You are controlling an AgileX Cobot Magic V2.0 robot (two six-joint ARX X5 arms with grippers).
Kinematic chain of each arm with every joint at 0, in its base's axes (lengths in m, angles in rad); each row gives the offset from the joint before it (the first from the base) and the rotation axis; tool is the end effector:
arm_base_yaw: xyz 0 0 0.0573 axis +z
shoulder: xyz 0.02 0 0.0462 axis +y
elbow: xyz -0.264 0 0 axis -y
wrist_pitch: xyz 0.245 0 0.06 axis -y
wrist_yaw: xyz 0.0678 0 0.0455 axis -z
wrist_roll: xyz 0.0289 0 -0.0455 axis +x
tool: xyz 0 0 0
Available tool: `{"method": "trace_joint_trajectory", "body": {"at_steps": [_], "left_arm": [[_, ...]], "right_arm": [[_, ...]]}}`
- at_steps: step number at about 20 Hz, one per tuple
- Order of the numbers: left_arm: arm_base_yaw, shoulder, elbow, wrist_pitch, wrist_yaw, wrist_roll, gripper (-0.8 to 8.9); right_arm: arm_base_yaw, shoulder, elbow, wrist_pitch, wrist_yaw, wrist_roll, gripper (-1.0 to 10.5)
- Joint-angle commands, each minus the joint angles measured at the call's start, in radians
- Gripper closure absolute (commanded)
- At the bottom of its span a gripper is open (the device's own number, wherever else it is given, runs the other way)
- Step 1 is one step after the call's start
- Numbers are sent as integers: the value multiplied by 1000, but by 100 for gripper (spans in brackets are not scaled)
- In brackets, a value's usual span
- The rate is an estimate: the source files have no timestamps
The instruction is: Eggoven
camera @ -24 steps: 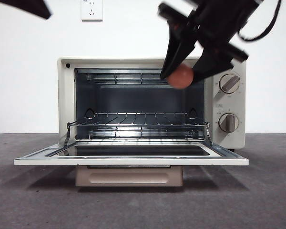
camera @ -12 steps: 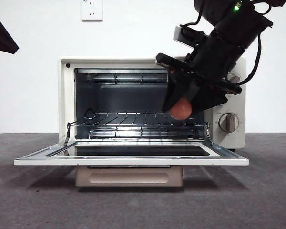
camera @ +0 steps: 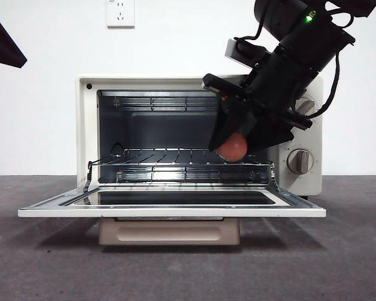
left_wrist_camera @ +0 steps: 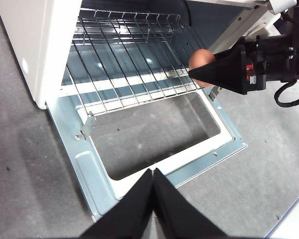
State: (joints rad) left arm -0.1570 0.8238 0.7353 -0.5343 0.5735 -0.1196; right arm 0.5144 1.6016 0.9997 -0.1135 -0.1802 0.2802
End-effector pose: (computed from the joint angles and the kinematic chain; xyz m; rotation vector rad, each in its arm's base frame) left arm 0.1603 -0.0412 0.2816 -0.2422 0.6651 -0.6691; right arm 0.2906 0.1702 0.2150 0.1361 0.8052 0.5574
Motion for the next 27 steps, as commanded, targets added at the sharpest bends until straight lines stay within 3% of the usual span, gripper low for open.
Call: {"method": "trace_joint_trajectory", "body": {"at_steps": [1, 7, 17, 27], "left_arm": [[0, 5, 3, 9, 3, 4, 807], [0, 5, 3, 9, 3, 6, 807], [0, 5, 3, 9, 3, 7, 807], [1, 10, 3, 14, 2, 15, 807]], "right_arm": [[8, 39, 11, 7, -3, 9, 716], [9, 38, 14, 16, -2, 27, 646], [12, 9, 43, -23, 43, 25, 645], [23, -240, 43, -160, 50, 21, 645]]}}
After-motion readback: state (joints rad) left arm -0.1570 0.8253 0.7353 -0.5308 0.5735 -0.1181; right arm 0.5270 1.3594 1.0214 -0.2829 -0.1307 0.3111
